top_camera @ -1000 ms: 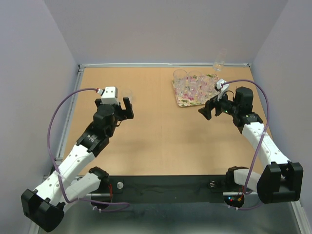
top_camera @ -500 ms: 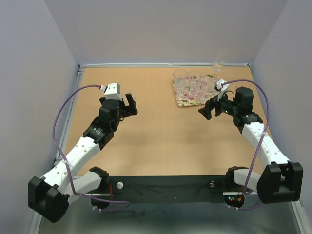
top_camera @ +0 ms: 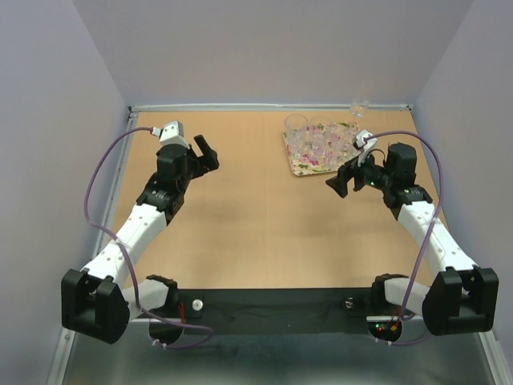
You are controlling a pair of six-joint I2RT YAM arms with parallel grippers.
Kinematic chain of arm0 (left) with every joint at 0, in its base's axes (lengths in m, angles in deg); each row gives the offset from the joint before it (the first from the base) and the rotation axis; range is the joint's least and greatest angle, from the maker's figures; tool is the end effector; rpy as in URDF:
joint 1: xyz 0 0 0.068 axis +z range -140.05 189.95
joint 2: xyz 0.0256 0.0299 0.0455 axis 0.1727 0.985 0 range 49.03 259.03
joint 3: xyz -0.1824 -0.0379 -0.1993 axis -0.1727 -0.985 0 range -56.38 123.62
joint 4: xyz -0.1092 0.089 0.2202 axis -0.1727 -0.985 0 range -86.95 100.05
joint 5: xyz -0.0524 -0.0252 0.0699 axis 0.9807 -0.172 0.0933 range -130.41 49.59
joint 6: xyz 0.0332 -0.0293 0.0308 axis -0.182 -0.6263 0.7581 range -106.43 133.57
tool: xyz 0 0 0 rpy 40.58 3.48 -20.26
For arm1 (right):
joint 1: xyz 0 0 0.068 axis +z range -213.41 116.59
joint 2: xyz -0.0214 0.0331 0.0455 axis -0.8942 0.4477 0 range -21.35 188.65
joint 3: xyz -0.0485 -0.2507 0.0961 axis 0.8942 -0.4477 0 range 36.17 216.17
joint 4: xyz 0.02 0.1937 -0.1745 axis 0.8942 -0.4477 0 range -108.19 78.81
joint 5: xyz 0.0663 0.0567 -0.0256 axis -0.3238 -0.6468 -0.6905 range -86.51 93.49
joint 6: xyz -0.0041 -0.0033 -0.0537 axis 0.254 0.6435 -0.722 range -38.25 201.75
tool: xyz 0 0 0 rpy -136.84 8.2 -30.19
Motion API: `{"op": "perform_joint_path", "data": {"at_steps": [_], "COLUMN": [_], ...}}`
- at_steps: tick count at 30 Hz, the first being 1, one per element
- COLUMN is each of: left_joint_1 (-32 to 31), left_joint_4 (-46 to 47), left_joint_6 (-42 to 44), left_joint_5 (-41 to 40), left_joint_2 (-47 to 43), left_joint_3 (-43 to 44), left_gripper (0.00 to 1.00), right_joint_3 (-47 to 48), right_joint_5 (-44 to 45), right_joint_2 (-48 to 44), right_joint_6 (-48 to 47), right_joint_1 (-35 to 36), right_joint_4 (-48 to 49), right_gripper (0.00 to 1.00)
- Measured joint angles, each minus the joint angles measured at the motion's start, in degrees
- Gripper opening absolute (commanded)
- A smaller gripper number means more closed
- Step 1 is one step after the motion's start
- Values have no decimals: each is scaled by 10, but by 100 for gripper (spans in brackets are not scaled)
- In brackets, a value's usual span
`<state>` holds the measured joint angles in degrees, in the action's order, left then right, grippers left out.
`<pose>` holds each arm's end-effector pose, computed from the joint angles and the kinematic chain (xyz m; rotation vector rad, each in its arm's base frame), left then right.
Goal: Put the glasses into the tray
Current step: Grab a glass with a robot arm
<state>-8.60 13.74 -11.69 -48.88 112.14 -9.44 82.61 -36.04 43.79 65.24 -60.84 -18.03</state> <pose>0.2476 -0.0775 0.3148 -0.2126 1.7929 -0.4159 0.2506 0.0339 0.2874 -0.7387 1.8006 0.5317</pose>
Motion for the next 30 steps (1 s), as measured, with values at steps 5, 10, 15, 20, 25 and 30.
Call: {"op": "perform_joint_path", "data": {"at_steps": [5,10,15,20,25,30], "left_joint_1": [23,46,59,71,82,88], "left_joint_4": [8,3,-8,-24,-46,-70], "left_joint_6": [-28,-53,-65,-72,-80,-85], "left_joint_5": [25,48,56,55,48,34], "left_joint_2": [69,158,218,278,350,392], "left_joint_3": [53,107,125,162,208,223], "left_gripper": [91,88,84,79,71,65], "right_joint_3": [0,0,0,0,0,0], "right_joint_5": [-2,-3,-4,-3,-3,-3], "right_joint_2": [-5,-10,-11,-11,-11,-11], "right_joint_6": [0,2,2,2,2,2], "right_joint_1": [-4,-5,-7,-7,-7,-7], "right_joint_4": [0,0,0,0,0,0], "right_gripper": [100,100,100,100,100,100]}}
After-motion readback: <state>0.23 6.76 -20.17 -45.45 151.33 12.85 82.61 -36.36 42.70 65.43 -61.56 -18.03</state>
